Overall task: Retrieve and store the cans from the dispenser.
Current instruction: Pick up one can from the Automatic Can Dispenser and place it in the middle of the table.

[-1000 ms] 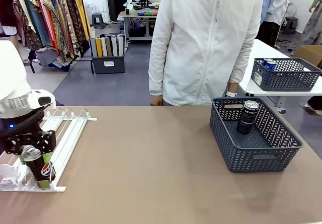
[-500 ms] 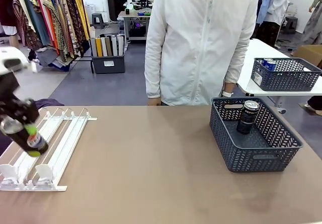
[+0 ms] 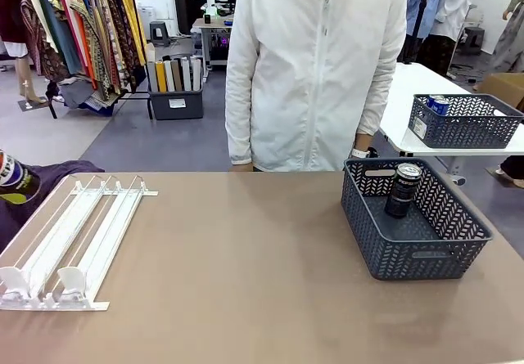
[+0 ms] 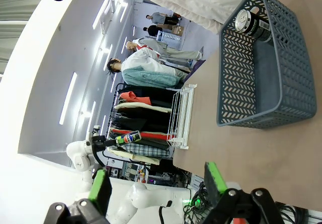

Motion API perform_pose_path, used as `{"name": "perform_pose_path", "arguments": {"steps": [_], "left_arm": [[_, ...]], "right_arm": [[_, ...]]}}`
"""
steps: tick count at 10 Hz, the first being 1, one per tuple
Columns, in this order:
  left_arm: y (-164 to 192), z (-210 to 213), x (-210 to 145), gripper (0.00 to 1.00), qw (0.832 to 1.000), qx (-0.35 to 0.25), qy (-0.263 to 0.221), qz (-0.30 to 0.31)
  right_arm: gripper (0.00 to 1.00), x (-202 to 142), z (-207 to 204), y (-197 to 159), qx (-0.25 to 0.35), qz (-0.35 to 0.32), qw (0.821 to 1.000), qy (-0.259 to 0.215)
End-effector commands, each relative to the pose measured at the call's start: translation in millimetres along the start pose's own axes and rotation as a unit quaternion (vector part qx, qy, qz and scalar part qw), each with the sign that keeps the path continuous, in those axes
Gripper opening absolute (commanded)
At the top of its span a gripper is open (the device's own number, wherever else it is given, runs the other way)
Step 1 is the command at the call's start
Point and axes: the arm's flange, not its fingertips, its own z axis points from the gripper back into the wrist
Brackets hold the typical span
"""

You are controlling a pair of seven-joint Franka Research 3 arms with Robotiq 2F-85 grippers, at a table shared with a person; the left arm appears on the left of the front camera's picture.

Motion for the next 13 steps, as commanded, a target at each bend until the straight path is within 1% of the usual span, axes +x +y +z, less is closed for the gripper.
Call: {"name": "perform_pose_path", "arguments": {"steps": [1,2,5,6,7,8,9,10,11,12,13], "left_arm": [[11.2,-21.4,0.2,0.0,1.0,-0.02,0.019,-0.004],[0.0,0.0,0.0,0.0,1.0,0.0,0.0,0.0],[0.0,0.0,0.0,0.0,1.0,0.0,0.0,0.0],[3.0,-10.1,-1.7,0.0,1.0,0.002,0.01,0.001],[-9.2,-15.9,7.4,0.0,1.0,-0.005,0.016,0.019],[-40.7,-28.7,30.5,0.0,0.999,-0.011,0.026,0.042],[-85.9,-49.0,60.5,0.0,0.999,-0.026,0.043,0.003],[-129.2,-75.8,85.9,0.0,0.996,0.001,0.077,-0.043],[-168.3,-101.6,103.0,0.0,0.988,0.011,0.108,-0.106],[-218.4,-136.2,121.0,0.0,0.98,0.011,0.133,-0.151],[-262.0,-167.6,130.8,0.0,0.974,0.015,0.147,-0.173]], "right_arm": [[1.0,2.6,-2.6,2.7,0.008,0.013,1.0,-0.008],[1.0,2.6,-2.6,2.7,0.008,0.013,1.0,-0.008],[1.0,2.6,-2.6,2.7,0.008,0.013,1.0,-0.008],[1.0,2.6,-2.6,2.7,0.008,0.013,1.0,-0.008],[1.0,2.6,-2.6,2.7,0.008,0.013,1.0,-0.008],[1.0,2.6,-2.6,2.7,0.008,0.013,1.0,-0.008],[1.0,2.6,-2.6,2.7,0.008,0.013,1.0,-0.008],[1.0,2.6,-2.6,2.7,0.008,0.013,1.0,-0.008],[1.0,2.6,-2.6,2.7,0.008,0.013,1.0,-0.008],[1.0,2.6,-2.6,2.7,0.008,0.013,1.0,-0.008],[1.0,2.6,-2.6,2.7,0.008,0.013,1.0,-0.008]]}}
